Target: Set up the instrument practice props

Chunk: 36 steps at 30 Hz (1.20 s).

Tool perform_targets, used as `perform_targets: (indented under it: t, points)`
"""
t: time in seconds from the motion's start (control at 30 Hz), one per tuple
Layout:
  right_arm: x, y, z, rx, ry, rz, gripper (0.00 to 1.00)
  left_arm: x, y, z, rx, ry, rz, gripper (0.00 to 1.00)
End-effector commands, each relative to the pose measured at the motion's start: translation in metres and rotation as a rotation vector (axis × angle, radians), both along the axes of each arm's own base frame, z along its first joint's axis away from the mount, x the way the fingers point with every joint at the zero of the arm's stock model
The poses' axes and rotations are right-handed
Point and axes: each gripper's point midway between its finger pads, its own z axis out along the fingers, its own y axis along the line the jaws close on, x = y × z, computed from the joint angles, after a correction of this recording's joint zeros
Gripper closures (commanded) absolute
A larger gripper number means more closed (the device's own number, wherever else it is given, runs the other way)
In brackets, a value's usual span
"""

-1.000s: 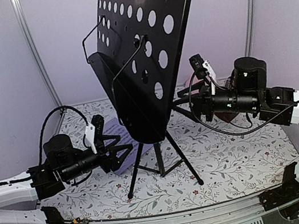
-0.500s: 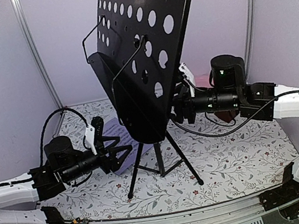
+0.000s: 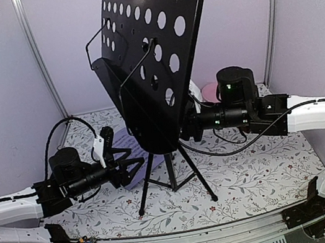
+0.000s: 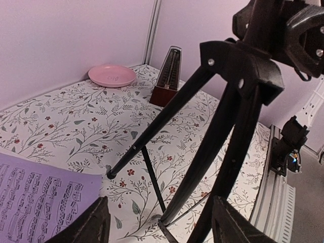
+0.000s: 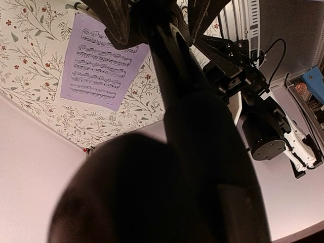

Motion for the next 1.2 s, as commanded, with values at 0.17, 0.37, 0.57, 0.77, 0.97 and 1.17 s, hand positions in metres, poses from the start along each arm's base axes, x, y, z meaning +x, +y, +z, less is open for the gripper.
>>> perform_targets:
  t: [0.17, 0.37, 0.57, 0.77, 0.97, 1.17]
  points:
    - [0.016, -0.006, 0.025, 0.094, -0.072, -0.115, 0.55, 0.003, 0.004, 0.0, -0.015, -0.004, 0.014, 0.31]
    - [0.02, -0.012, 0.034, 0.133, -0.075, -0.205, 0.51, 0.003, 0.004, -0.001, -0.014, -0.005, 0.013, 0.31]
    - [0.012, -0.01, 0.033, 0.126, -0.105, -0.267, 0.46, 0.003, 0.004, 0.001, -0.015, -0.01, 0.01, 0.31]
    - [0.02, -0.008, 0.022, 0.076, -0.091, -0.337, 0.46, 0.002, 0.005, 0.005, -0.02, -0.018, 0.01, 0.32]
    - [0.025, -0.003, 0.012, 0.024, -0.076, -0.363, 0.47, 0.002, 0.007, 0.005, -0.018, -0.02, 0.016, 0.31]
    - [0.022, 0.005, 0.008, 0.018, -0.072, -0.356, 0.5, 0.002, 0.008, 0.004, -0.015, -0.019, 0.018, 0.32]
